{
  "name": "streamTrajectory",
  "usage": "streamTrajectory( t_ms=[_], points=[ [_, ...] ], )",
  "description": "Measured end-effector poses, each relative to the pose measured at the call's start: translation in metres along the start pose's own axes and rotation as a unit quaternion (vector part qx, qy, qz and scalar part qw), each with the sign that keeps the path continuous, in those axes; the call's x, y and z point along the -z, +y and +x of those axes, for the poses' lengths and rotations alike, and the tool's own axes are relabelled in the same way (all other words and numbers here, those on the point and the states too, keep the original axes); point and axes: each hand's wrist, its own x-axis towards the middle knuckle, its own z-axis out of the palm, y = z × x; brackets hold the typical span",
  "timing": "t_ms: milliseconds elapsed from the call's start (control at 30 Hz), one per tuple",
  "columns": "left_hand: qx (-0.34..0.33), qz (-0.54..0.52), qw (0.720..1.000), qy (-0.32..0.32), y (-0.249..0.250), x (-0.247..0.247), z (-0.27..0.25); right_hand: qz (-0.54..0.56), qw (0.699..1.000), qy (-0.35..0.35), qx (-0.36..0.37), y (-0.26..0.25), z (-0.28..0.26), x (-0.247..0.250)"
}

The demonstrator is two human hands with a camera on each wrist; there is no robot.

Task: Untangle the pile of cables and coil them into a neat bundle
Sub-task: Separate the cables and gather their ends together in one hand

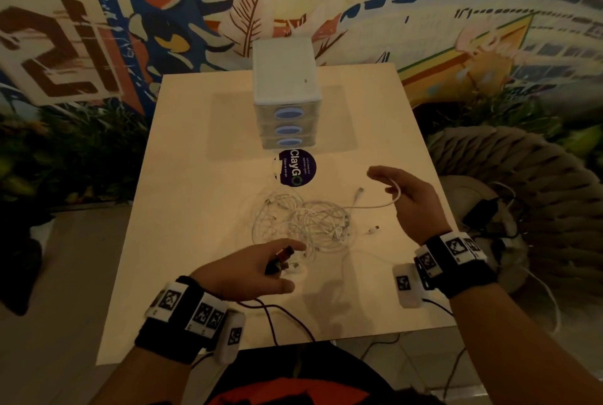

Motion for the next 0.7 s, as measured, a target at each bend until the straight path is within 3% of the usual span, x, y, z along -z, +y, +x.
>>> streamTrajectory(
  t_ms=[100,167,267,367,467,600,700],
  points=[
    [0.027,0.015,0.999,0.031,-0.004,0.004,0.000,0.073,0.997,0.010,0.005,-0.019,0.003,-0.001],
    [0.031,-0.001,0.994,0.103,-0.005,0.007,0.002,0.084,0.996,-0.008,0.017,-0.031,0.001,-0.002],
    [0.010,-0.164,0.969,0.186,0.001,0.012,0.004,0.042,0.996,-0.070,0.039,-0.051,-0.013,-0.007],
    [-0.038,-0.300,0.940,0.160,0.024,0.014,0.005,0.030,0.986,-0.151,0.066,-0.073,-0.030,-0.021],
    [-0.069,-0.365,0.921,0.116,0.053,0.011,0.007,0.065,0.969,-0.231,0.065,-0.083,-0.042,-0.036],
    [-0.102,-0.249,0.956,0.114,0.071,0.005,0.011,0.013,0.960,-0.270,0.074,-0.086,-0.050,-0.049],
    [-0.074,-0.233,0.953,0.181,0.073,0.001,0.015,0.055,0.952,-0.300,0.029,-0.085,-0.051,-0.047]
  ],
)
